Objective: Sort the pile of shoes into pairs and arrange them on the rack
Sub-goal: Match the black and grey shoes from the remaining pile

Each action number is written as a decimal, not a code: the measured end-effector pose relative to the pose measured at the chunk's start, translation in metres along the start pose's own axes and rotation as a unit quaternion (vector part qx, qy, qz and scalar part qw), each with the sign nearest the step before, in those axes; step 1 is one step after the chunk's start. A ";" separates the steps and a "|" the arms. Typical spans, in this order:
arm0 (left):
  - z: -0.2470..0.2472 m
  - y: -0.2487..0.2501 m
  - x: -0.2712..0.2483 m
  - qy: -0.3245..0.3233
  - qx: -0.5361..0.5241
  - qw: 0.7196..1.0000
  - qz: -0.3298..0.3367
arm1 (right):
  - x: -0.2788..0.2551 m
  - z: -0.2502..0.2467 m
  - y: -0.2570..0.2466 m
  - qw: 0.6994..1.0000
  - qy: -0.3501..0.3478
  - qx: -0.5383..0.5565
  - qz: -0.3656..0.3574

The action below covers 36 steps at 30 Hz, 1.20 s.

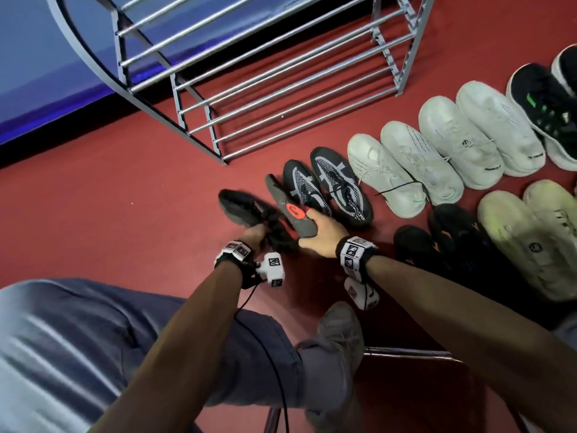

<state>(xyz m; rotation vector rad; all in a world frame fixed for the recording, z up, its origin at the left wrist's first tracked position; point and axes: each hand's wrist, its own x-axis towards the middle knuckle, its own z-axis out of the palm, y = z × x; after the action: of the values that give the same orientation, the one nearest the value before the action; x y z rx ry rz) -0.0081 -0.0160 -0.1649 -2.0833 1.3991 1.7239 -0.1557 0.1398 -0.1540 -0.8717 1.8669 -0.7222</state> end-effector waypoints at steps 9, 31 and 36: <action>0.000 0.020 -0.003 0.106 -0.050 0.982 0.148 | -0.019 -0.031 -0.006 0.995 0.057 -0.037 -0.072; 0.100 0.029 -0.063 -0.140 -0.217 0.966 -0.007 | -0.025 -0.062 0.047 0.984 0.154 -0.013 -0.090; 0.100 0.042 -0.067 -0.101 -0.114 0.988 0.014 | -0.012 -0.043 0.055 0.947 0.283 0.104 0.114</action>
<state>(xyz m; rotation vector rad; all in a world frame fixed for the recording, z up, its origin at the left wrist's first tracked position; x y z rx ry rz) -0.1054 0.0564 -0.1268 -1.9296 1.2311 2.1271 -0.2056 0.1864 -0.1726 -0.3138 2.2873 -1.0775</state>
